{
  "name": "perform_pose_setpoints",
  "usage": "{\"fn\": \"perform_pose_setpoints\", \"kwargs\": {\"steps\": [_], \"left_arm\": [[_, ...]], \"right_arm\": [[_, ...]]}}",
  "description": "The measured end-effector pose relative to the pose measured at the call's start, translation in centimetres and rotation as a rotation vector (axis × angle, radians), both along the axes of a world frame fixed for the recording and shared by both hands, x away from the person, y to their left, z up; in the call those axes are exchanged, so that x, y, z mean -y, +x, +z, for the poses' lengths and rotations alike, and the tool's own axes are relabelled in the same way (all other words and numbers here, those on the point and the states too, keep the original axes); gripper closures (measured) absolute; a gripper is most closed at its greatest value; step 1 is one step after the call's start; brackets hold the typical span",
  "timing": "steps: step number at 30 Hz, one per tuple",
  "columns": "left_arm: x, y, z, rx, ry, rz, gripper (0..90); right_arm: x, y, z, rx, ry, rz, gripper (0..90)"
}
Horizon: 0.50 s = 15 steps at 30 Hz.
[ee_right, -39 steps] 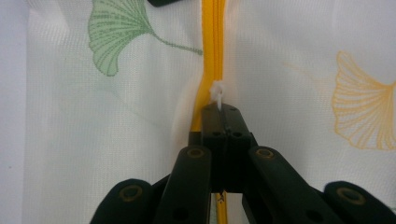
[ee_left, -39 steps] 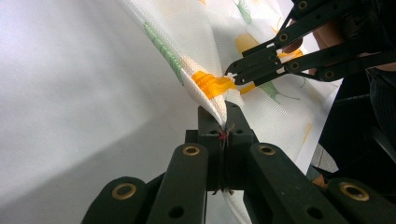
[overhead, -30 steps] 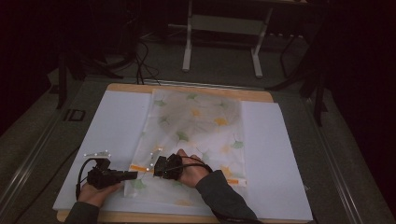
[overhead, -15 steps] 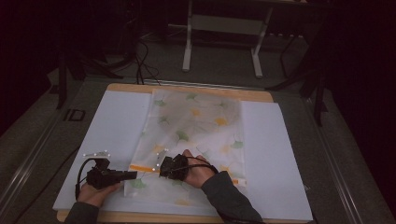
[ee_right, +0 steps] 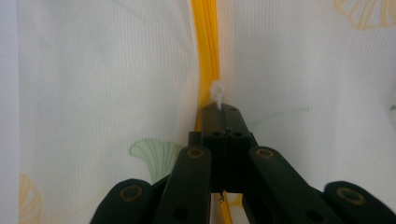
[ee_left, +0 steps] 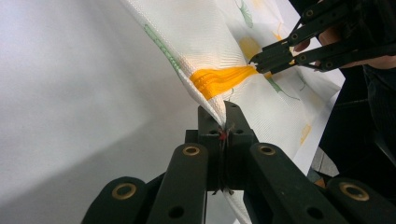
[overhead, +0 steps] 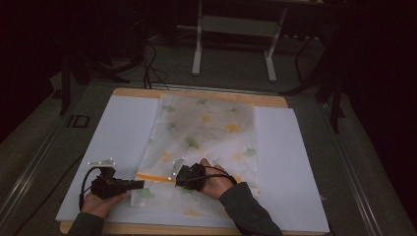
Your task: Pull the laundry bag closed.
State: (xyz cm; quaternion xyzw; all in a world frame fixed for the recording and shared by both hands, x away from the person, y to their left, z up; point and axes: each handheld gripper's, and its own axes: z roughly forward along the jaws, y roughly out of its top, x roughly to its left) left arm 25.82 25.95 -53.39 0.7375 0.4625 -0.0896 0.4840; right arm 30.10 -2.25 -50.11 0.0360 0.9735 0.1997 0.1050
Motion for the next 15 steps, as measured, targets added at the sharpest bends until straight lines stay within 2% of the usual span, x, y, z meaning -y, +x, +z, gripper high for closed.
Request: {"fn": "perform_pose_setpoints", "kwargs": {"steps": [15], "left_arm": [[-0.1, -0.1, 0.1, -0.001, -0.003, 0.003, 88.8]], "right_arm": [[2.6, -0.2, 0.5, 0.010, -0.004, -0.025, 90.0]]}}
